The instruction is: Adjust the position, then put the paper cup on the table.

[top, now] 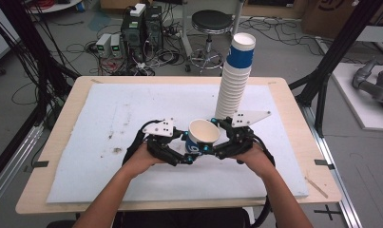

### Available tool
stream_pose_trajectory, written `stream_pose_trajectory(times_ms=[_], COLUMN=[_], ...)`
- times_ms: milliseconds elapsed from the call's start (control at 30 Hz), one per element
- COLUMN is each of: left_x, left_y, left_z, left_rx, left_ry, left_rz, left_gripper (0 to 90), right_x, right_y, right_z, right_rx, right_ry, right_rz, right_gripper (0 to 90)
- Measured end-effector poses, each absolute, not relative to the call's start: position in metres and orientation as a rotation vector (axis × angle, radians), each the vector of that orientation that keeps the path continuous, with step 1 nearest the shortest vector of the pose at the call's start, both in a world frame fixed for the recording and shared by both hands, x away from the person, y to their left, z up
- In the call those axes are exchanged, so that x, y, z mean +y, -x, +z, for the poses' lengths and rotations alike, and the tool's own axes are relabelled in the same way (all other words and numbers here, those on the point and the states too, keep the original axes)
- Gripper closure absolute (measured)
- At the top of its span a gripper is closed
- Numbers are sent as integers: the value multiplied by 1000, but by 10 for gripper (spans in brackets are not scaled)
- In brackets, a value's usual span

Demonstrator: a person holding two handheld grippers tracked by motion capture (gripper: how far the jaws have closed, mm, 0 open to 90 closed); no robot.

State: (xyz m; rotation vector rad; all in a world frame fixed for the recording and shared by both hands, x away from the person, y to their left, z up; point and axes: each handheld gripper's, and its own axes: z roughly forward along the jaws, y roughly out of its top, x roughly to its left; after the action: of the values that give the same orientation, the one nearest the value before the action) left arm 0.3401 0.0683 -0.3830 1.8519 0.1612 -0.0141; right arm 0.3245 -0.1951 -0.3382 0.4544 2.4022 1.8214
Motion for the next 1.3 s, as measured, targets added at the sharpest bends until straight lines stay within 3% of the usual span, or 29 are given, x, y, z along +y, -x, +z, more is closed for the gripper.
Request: stream_pose_trajectory(times_ms=[200,233,400,467,700,1300], left_x=[68,68,68,78,117,179], left_y=[-340,-340,-339,-342,-341,-340], left_z=[-383,-383,-387,-394,-401,-402], left_rx=[169,173,228,312,466,617], left_ry=[-1791,-1791,-1830,-1830,-1778,-1707], left_rz=[-7,-10,19,47,170,304], left_gripper=[306,306,267,223,202,202], right_x=[-188,-188,-186,-191,-212,-226], right_y=[-324,-324,-322,-322,-324,-327], right_z=[-344,-345,-344,-343,-343,-353], right_rx=[2332,2334,2345,2322,2293,2274], right_ry=[-516,-505,-457,-467,-524,-603], right_rz=[1927,1923,1838,1780,1647,1584], right_gripper=[173,221,242,245,247,244])
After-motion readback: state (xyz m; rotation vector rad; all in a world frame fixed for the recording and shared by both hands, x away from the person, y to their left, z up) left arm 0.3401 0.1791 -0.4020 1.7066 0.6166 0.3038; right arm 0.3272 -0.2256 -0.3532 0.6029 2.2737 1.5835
